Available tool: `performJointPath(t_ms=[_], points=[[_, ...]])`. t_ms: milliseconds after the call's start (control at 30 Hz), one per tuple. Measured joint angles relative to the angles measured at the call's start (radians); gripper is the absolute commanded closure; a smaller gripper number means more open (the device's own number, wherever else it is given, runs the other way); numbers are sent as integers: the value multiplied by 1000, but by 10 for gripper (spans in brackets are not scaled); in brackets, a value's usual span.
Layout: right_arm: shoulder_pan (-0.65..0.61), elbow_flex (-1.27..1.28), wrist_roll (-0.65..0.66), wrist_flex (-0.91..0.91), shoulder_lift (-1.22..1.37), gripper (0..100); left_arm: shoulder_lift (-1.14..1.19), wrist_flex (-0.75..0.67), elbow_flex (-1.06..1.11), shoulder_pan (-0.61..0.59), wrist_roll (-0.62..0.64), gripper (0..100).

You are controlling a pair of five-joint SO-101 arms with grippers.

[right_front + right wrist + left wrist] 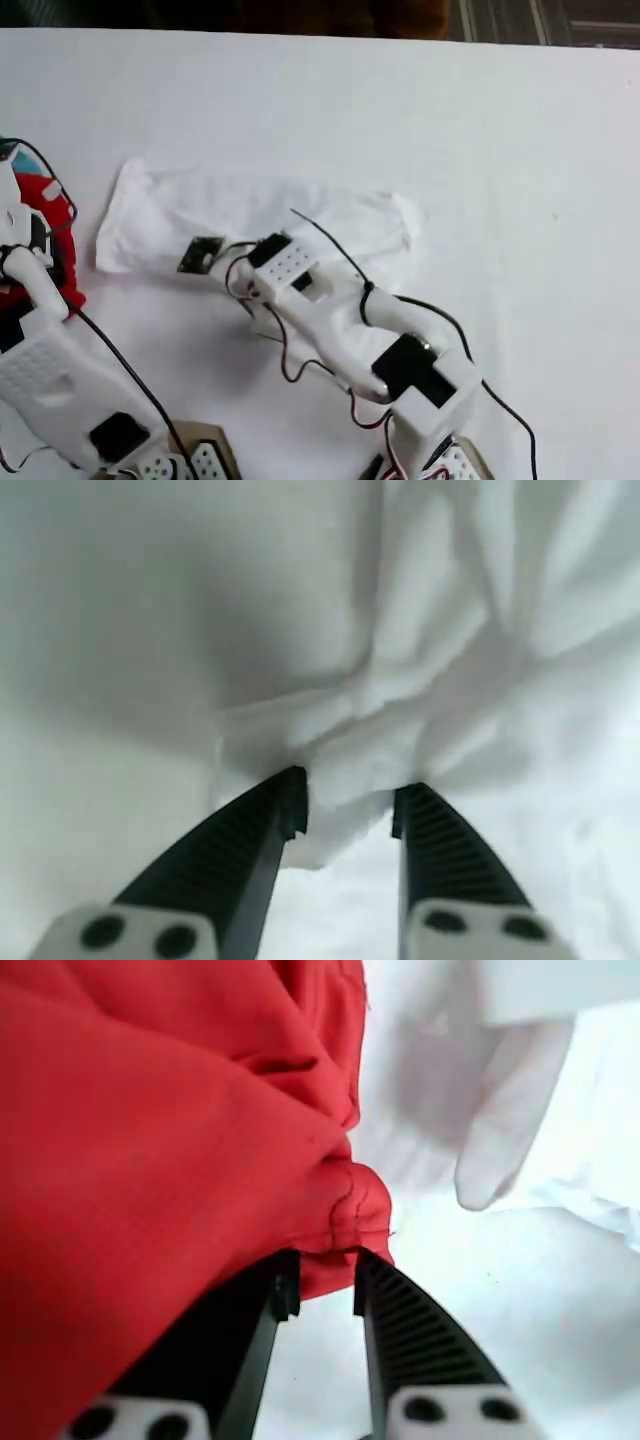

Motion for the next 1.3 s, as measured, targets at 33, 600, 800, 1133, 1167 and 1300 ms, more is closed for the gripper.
performJointPath(t_ms=[33,600,800,1133,1167,1300], points=[[0,-8,0,5,0,986,0,0,0,0,0,883],[-2,-120,-3,147,2,981,0,0,0,0,0,883],[-57,-124,-5,166,11,981,0,0,0,0,0,883],[-101,-124,-3,155,64,981,0,0,0,0,0,883],[-100,-126,-3,155,83,979,0,0,0,0,0,883],[-98,-158,-5,178,141,867,0,0,0,0,0,881]])
